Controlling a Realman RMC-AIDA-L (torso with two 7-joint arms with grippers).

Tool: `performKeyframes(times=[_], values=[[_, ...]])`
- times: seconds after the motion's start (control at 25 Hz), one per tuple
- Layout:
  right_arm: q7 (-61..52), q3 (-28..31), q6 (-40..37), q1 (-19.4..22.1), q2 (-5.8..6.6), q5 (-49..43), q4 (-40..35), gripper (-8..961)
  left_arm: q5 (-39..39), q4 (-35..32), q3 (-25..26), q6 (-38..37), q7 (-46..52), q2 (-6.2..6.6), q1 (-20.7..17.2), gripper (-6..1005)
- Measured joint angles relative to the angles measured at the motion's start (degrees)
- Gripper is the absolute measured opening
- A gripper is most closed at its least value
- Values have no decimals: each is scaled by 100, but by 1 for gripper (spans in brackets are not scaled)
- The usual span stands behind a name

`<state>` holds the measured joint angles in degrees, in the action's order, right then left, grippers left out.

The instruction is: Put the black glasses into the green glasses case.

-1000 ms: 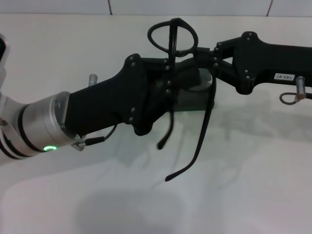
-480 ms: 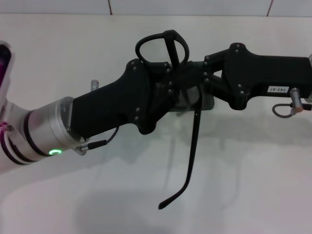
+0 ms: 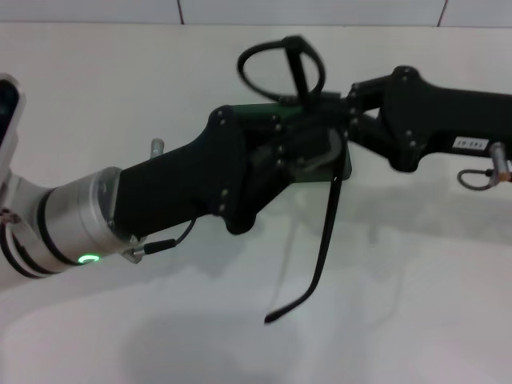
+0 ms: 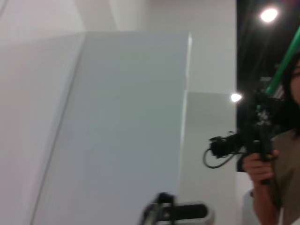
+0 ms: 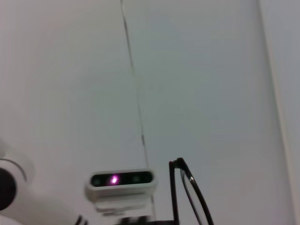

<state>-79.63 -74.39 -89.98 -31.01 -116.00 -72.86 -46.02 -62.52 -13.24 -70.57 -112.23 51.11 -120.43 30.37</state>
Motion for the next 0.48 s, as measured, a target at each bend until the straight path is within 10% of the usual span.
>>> performKeyframes(times=[0.48], values=[[4, 1219, -1637, 413, 34, 1508, 248, 31, -96, 2, -62, -136, -96, 41, -117, 55]])
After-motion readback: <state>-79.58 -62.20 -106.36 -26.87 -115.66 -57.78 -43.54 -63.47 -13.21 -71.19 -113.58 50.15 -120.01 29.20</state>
